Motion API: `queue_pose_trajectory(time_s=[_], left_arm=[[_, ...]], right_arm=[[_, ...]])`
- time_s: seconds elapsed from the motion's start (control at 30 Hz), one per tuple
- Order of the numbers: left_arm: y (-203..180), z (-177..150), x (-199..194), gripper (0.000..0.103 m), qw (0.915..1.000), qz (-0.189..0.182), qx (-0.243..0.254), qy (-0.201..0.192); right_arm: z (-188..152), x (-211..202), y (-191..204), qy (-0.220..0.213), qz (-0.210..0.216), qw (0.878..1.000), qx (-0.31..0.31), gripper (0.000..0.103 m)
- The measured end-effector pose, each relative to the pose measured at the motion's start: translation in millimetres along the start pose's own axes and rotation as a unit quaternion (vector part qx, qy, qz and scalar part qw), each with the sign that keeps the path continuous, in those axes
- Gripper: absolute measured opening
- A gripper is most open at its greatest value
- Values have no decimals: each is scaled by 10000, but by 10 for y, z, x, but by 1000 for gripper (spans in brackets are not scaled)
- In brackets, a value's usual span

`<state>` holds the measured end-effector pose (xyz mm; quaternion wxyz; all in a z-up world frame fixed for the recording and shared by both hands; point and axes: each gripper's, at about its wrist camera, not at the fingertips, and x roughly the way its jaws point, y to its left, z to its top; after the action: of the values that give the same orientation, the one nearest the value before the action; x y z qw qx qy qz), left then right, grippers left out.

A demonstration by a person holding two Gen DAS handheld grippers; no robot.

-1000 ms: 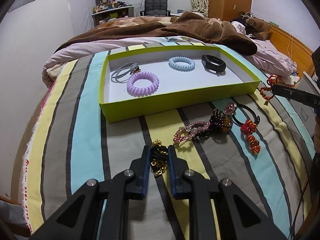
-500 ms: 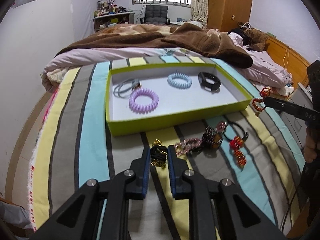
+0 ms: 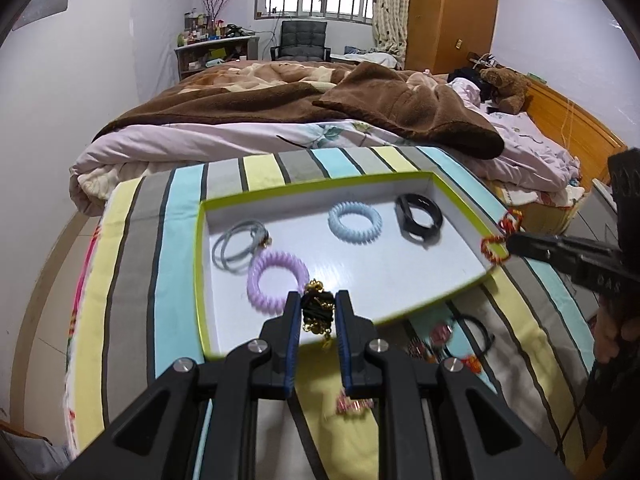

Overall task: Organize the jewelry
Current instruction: 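Carry the gold clip and red ornament into the green box and open both tools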

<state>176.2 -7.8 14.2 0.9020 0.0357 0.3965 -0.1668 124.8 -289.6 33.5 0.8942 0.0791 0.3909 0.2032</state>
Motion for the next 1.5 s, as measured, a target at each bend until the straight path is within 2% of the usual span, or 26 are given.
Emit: queue_pose_trajectory(time_s=[0.23, 0.63, 0.77, 1.03, 1.37, 1.5], left_arm=[[8, 202, 263, 18, 9999, -144, -26, 74], [50, 501, 754, 18, 9996, -61, -42, 266], [45, 523, 861, 18, 9994, 70, 47, 323], [64, 463, 992, 18, 9988, 8, -31, 487], [82, 447, 1002, 18, 9986, -26, -103, 523], [89, 443, 999, 23, 9985, -81, -87, 527]], right_arm=[[138, 278, -2, 232, 4, 9997, -110, 4], [231, 700, -14, 650, 273, 9973, -196, 4], [209, 777, -62, 752, 178, 9968, -194, 4], [173, 835, -41, 917, -149, 9944, -496, 4], [151, 821, -24, 968, -314, 9928, -634, 4], [152, 826, -16, 976, -341, 9925, -652, 5]])
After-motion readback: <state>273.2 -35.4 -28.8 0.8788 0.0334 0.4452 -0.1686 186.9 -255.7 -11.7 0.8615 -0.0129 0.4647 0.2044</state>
